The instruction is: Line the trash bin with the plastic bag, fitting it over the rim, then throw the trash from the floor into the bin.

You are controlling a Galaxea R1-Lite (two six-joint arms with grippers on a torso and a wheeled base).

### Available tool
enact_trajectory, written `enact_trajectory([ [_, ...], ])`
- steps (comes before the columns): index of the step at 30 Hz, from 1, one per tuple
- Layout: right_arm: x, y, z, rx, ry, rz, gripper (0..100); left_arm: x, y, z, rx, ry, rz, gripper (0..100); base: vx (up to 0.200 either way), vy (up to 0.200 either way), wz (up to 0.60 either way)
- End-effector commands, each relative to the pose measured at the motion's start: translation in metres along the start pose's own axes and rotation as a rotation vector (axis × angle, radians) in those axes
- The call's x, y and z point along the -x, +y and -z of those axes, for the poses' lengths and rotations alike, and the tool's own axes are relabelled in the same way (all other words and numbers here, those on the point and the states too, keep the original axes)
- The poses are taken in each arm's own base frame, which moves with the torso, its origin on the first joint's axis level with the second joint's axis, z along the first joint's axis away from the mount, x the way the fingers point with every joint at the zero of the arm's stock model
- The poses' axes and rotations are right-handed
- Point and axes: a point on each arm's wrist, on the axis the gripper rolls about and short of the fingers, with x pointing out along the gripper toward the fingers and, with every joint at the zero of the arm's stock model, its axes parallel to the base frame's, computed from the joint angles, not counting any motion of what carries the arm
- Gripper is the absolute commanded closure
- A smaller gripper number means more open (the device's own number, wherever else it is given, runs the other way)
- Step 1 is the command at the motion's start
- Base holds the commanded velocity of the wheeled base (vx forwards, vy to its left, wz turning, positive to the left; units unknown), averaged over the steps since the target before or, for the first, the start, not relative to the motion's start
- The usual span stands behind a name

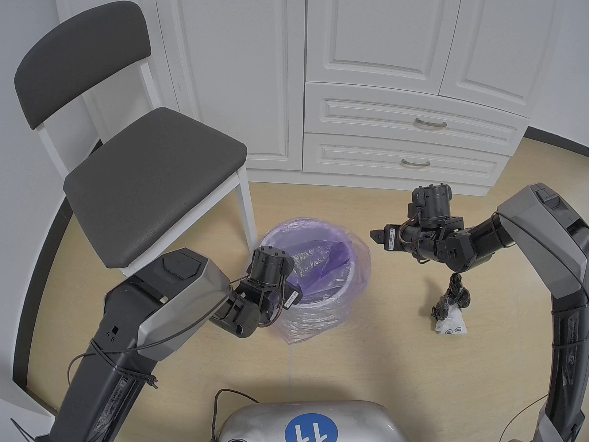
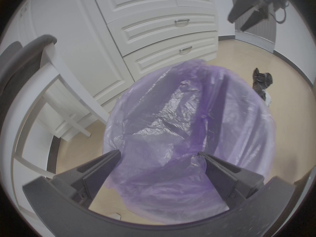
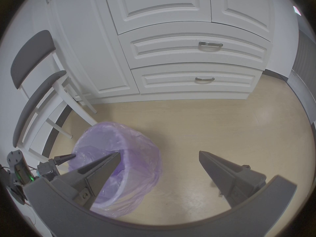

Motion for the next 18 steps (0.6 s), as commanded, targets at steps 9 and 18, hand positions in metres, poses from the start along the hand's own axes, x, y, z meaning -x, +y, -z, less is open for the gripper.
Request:
enact_trajectory([
  [9,0.005,0.002,0.0,0.024,-0.02,-0.012,0,0.02,-0.006,-0.035,-0.015,-0.065,0.037,0,0.0,0.0,0.0],
  [18,0.004,0.002,0.001,0.024,-0.017,-0.012,0,0.022,-0.03,-0.063,0.045,-0.049,0.096,0,0.0,0.0,0.0],
])
